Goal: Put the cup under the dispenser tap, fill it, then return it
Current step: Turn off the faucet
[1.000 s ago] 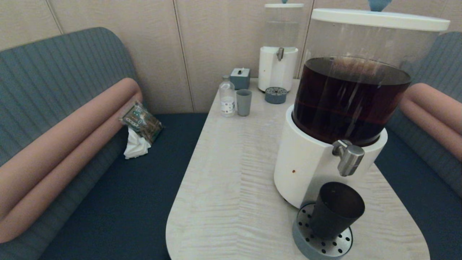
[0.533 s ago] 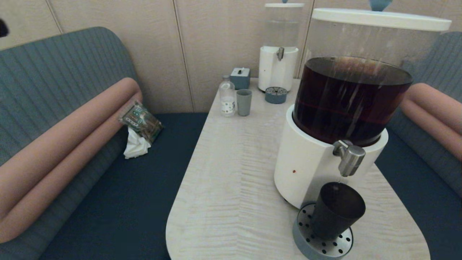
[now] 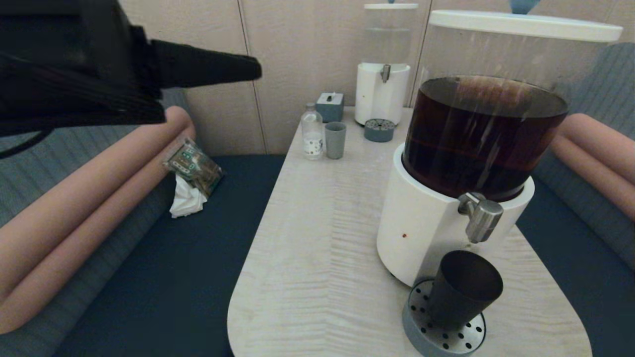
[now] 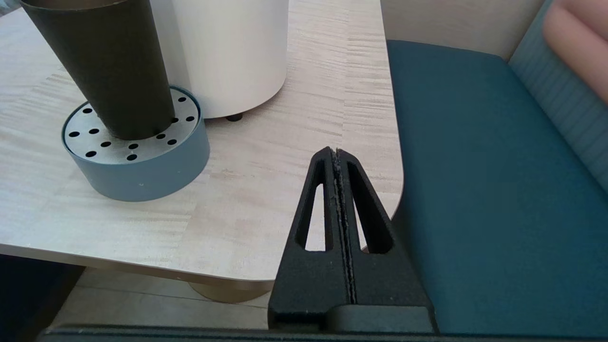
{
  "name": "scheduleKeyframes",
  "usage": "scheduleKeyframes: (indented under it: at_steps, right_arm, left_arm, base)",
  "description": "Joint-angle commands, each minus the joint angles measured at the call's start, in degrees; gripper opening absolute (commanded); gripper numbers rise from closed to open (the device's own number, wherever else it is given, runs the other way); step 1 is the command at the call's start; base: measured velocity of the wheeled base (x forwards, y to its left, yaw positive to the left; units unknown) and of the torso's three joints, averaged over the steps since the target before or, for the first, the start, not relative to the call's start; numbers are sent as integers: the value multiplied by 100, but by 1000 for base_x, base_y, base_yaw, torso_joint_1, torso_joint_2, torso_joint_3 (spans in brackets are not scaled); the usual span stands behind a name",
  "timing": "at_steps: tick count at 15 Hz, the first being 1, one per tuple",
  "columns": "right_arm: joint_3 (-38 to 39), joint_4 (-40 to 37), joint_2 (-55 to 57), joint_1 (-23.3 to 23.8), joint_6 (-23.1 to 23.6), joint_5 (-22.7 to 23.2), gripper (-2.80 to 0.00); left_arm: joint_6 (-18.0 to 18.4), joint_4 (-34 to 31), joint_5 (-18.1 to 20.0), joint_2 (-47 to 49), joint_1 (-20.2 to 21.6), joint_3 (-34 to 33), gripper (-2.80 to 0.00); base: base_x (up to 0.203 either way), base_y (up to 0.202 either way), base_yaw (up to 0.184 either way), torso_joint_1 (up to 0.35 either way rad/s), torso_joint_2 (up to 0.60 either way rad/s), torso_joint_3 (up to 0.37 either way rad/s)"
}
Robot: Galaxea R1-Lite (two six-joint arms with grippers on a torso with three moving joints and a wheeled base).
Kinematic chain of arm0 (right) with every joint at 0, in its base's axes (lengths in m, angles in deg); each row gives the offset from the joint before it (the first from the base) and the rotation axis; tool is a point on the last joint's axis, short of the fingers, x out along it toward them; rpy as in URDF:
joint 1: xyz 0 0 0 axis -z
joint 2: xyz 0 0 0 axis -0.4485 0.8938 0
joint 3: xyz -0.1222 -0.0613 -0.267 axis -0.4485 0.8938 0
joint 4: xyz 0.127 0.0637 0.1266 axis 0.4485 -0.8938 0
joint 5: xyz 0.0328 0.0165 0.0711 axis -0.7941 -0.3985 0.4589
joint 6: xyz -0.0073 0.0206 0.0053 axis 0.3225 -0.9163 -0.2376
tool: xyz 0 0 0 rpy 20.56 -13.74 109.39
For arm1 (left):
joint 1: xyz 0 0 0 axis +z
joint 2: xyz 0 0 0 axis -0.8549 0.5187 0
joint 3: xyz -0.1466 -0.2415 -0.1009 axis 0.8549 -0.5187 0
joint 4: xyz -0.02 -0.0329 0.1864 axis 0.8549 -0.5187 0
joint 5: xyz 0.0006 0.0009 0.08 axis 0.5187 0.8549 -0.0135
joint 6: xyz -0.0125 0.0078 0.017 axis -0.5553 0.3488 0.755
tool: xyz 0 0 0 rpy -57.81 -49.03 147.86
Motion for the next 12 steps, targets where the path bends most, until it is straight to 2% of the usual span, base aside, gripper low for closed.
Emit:
scheduleKeyframes:
  at_steps: [1, 3, 6, 9, 10, 12]
  right_arm:
    - [53, 2, -4, 0, 5, -5, -280]
    - [53, 2, -4, 0, 5, 1, -280]
    - [53, 2, -4, 0, 5, -1, -280]
    - [53, 2, -4, 0, 5, 1, -280]
    - [53, 2, -4, 0, 5, 1, -280]
    - [53, 2, -4, 0, 5, 1, -280]
  left_arm:
    - [214, -46, -52, 586, -331, 135, -280]
    - [467, -467, -312, 836, -685, 499, -280]
    - [687, -1529, -374, 1051, -1287, 1037, -280]
    - [1777, -1953, -696, 1397, -1356, 1222, -280]
    - [2049, -2069, -754, 1571, -1357, 1430, -280]
    - [2317, -2191, -964, 1848, -1378, 1777, -280]
  base:
    - [0, 0, 0, 0, 0, 0]
    - [0, 0, 0, 0, 0, 0]
    - [0, 0, 0, 0, 0, 0]
    - [0, 0, 0, 0, 0, 0]
    - [0, 0, 0, 0, 0, 0]
    - [0, 0, 0, 0, 0, 0]
